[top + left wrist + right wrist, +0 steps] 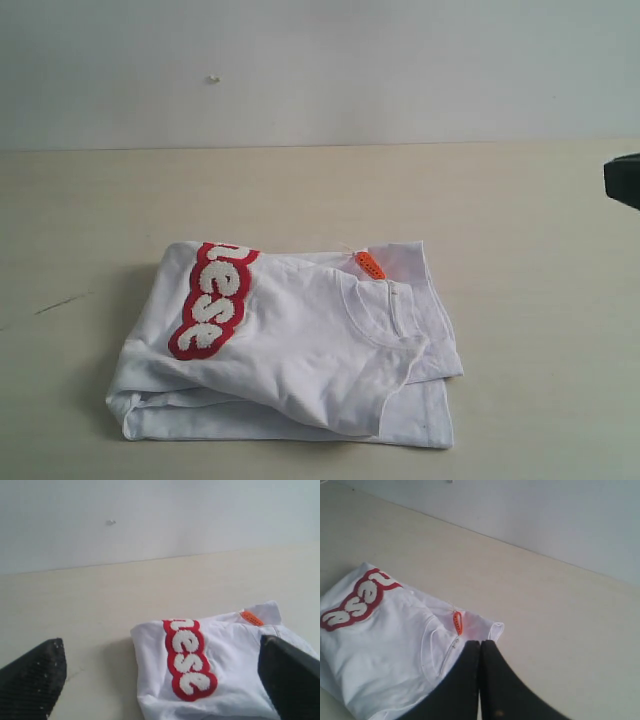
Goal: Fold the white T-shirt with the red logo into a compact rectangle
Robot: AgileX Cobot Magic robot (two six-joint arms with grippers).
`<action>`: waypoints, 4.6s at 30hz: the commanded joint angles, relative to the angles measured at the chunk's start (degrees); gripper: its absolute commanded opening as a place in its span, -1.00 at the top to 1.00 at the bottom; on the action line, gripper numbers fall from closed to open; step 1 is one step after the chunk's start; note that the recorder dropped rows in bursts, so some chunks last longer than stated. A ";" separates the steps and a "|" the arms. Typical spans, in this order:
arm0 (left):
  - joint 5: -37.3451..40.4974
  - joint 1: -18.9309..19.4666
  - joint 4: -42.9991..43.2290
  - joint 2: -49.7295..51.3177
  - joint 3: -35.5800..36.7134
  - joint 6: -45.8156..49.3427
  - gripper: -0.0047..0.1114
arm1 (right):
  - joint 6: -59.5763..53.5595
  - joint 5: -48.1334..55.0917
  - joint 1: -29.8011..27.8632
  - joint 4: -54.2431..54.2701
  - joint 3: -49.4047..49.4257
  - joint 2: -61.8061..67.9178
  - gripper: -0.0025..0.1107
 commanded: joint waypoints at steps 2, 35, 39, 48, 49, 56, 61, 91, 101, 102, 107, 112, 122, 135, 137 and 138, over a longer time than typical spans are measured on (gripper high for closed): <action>-1.83 0.10 -2.63 -7.90 3.70 -4.35 -0.84 | -0.16 -1.30 -0.01 1.19 5.79 -7.01 0.96; -0.62 0.10 -2.41 -19.04 3.70 -3.99 -0.84 | 0.24 -1.95 -0.01 1.19 9.51 -19.49 0.96; -0.62 0.10 0.05 -19.91 3.70 -3.99 -0.84 | 0.24 -1.95 -0.01 1.19 9.51 -19.49 0.96; -3.31 0.10 27.15 -25.76 8.50 -23.11 -0.84 | 0.24 -1.95 -0.01 1.19 9.51 -19.49 0.96; -4.25 0.10 28.56 -26.37 9.65 -24.49 -0.84 | 0.24 -1.95 -0.01 1.19 9.51 -19.49 0.96; -4.26 1.05 29.66 -26.37 15.54 -24.49 -0.84 | 0.24 -1.95 -0.01 1.19 9.51 -19.49 0.96; -4.13 1.05 29.66 -26.37 18.49 -24.49 -0.84 | 0.24 -1.95 -0.01 1.19 9.51 -19.49 0.96; 1.63 12.39 28.93 -26.37 21.20 -26.56 -0.84 | 0.24 -1.95 -0.01 1.19 9.51 -19.49 0.96; 1.63 16.10 28.57 -26.37 21.20 -26.67 -0.84 | 0.24 -1.95 -0.01 1.19 9.51 -19.49 0.96; 1.63 16.10 28.57 -26.37 21.20 -26.67 -0.84 | 0.24 -1.95 -0.01 1.19 9.51 -19.49 0.96; 1.63 16.10 28.57 -26.37 21.20 -26.67 -0.84 | 0.24 -1.95 -0.01 1.19 9.51 -19.49 0.96; 1.63 16.10 28.57 -26.37 21.20 -26.67 -0.84 | 0.24 -1.95 -0.01 1.19 9.51 -19.49 0.96; 1.63 16.10 28.57 -26.37 21.20 -26.67 -0.84 | 0.24 -1.95 -0.01 1.19 9.51 -19.49 0.96; 1.63 16.10 28.57 -26.37 21.20 -26.67 -0.84 | 0.24 0.26 -4.77 1.19 9.51 -33.93 0.96; 1.63 16.10 28.57 -26.37 21.20 -26.67 -0.84 | 0.27 0.26 -4.77 1.19 9.51 -35.13 0.96; 1.63 16.10 28.57 -26.37 21.20 -26.67 -0.84 | 0.37 0.26 -4.77 1.19 9.51 -35.45 0.96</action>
